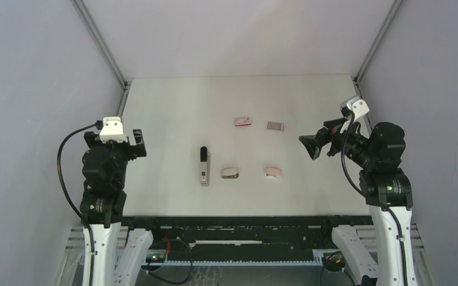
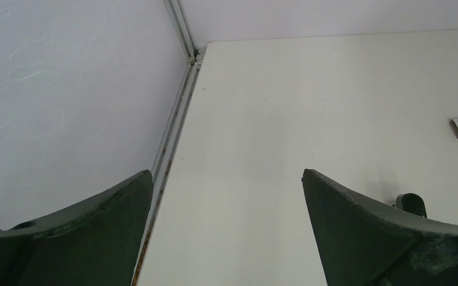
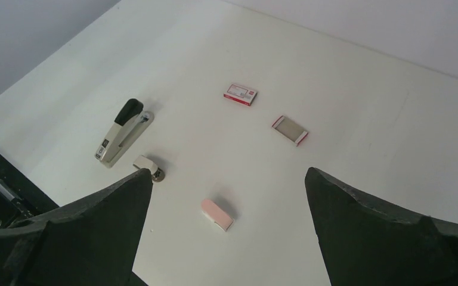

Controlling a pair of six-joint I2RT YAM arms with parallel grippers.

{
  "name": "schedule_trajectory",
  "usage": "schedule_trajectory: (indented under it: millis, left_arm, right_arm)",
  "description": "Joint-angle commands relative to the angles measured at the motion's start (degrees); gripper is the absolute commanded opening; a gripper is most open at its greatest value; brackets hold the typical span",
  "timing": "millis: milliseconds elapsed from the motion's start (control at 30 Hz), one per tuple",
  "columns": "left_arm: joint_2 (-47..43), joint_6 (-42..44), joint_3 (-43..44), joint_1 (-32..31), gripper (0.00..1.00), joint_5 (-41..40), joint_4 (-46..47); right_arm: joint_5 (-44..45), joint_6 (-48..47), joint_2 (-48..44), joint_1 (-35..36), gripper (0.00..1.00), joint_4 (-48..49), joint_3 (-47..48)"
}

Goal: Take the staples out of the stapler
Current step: Adjust the stapler at the center of the board.

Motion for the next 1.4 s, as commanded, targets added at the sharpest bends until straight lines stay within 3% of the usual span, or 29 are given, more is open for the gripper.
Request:
schedule_trajectory:
  millis: [0, 333, 933, 1367]
  left_arm:
    - [0.30, -1.49, -0.17, 0.45, 1.00, -1.67, 1.37]
    - [0.52, 1.88, -1.90, 0.45, 1.00, 3.18, 0.97]
    - [2.06, 12.99, -3.94, 0.42, 1.00, 26.67, -6.91]
    - [10.59, 18.11, -3.47, -0.43, 1.00, 35.57, -7.47]
  right_arm:
    - [3.87, 0.42, -0.13, 1.31, 1.00, 3.59, -0.73]
    - [3.49, -3.25, 0.46, 1.70, 1.00, 4.60, -3.19]
    - [-3.96, -9.01, 3.40, 5.40, 1.00, 5.72, -7.64]
    - [8.33, -10.75, 13.04, 16.43, 1.00, 5.82, -6.94]
